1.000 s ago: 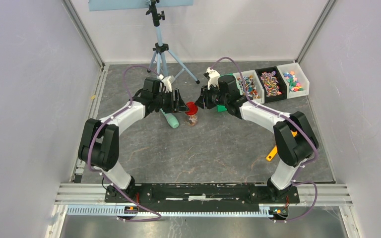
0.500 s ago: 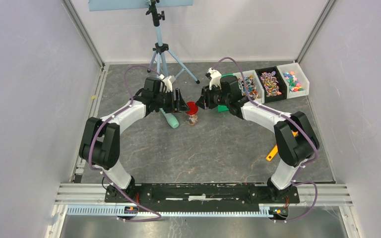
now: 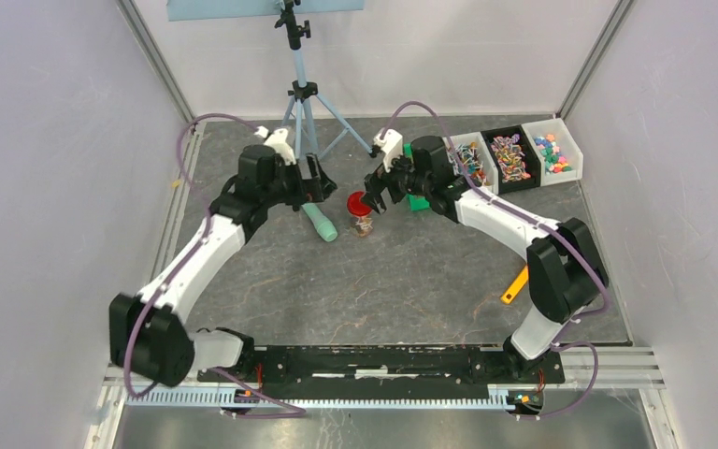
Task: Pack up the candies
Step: Close the bottle lid on the packing bottle, then move the packing bottle to the center of the board.
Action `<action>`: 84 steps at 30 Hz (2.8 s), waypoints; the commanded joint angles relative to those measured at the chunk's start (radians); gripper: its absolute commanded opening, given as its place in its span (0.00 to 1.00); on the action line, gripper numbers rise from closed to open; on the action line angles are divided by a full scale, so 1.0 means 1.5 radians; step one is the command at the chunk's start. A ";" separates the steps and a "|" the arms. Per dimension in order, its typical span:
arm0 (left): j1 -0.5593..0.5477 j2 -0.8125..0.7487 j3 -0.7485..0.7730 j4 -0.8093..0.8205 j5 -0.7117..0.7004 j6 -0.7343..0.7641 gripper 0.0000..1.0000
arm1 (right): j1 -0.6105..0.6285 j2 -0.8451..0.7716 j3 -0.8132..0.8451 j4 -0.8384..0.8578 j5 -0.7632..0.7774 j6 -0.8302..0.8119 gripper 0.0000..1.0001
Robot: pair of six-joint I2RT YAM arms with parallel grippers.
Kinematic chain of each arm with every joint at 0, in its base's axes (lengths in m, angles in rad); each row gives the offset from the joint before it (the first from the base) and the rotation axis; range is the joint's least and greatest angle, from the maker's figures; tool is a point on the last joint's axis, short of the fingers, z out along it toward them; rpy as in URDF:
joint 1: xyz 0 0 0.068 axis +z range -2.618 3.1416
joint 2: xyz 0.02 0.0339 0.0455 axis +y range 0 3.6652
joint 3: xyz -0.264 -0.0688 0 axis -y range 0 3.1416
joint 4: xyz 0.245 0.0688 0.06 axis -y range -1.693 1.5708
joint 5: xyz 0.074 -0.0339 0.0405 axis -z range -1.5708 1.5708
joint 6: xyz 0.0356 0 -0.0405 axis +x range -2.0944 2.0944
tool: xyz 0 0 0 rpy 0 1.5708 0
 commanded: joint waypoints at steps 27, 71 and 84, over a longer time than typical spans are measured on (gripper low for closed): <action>0.016 -0.313 -0.242 0.011 -0.162 -0.054 0.94 | 0.110 0.100 0.107 -0.102 0.165 -0.148 0.82; -0.085 0.077 -0.189 0.317 0.092 -0.253 0.67 | 0.129 -0.183 -0.248 -0.095 0.154 -0.171 0.55; -0.116 0.076 -0.212 0.316 0.021 -0.238 0.67 | 0.129 -0.230 -0.320 -0.030 0.181 -0.093 0.54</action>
